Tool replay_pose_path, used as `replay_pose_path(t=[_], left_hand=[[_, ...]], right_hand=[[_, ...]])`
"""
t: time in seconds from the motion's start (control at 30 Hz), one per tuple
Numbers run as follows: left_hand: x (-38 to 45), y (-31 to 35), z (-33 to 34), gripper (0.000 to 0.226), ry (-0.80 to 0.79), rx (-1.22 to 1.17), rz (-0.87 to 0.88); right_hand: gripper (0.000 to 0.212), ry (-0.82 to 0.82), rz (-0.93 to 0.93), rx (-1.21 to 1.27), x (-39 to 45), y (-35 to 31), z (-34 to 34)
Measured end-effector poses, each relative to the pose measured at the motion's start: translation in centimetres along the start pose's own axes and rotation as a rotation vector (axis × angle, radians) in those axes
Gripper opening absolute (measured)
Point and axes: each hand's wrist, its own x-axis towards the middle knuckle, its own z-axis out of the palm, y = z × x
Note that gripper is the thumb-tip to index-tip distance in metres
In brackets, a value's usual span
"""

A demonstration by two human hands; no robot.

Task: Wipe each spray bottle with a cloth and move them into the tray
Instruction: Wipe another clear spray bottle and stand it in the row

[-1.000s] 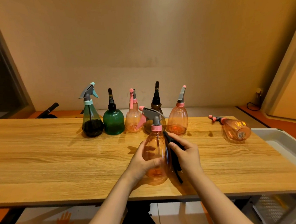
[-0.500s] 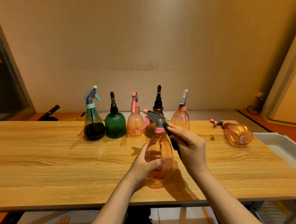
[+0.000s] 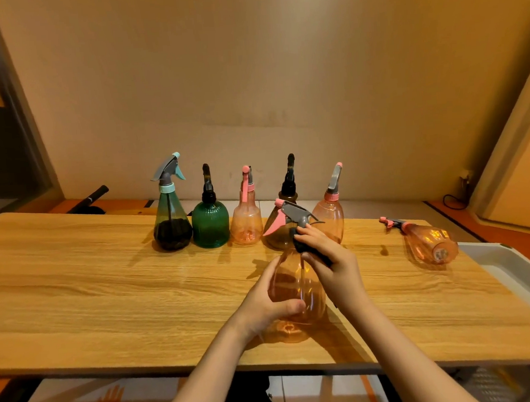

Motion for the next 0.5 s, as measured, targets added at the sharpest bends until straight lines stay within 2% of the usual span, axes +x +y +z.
replay_pose_path(t=[0.1,0.2,0.3,0.4,0.5], left_hand=[[0.0,0.0,0.2,0.114,0.015,-0.003,0.020],[-0.1,-0.1,0.1,0.107,0.055,-0.044,0.033],[-0.2,-0.2,0.0,0.105,0.073,-0.033,0.043],[-0.1,-0.1,-0.1,0.108,0.071,-0.030,0.043],[-0.1,-0.1,-0.1,0.111,0.068,-0.025,0.045]], right_hand=[[0.044,0.014,-0.009,0.019,-0.5,0.3,-0.4],[0.054,0.079,0.113,0.106,-1.2,0.8,-0.4],[0.052,0.198,0.207,0.143,-1.9,1.0,-0.7],[0.034,0.296,0.028,0.046,-0.8,-0.1,-1.7],[0.030,0.200,-0.193,-0.185,2.0,-1.6,-2.6]])
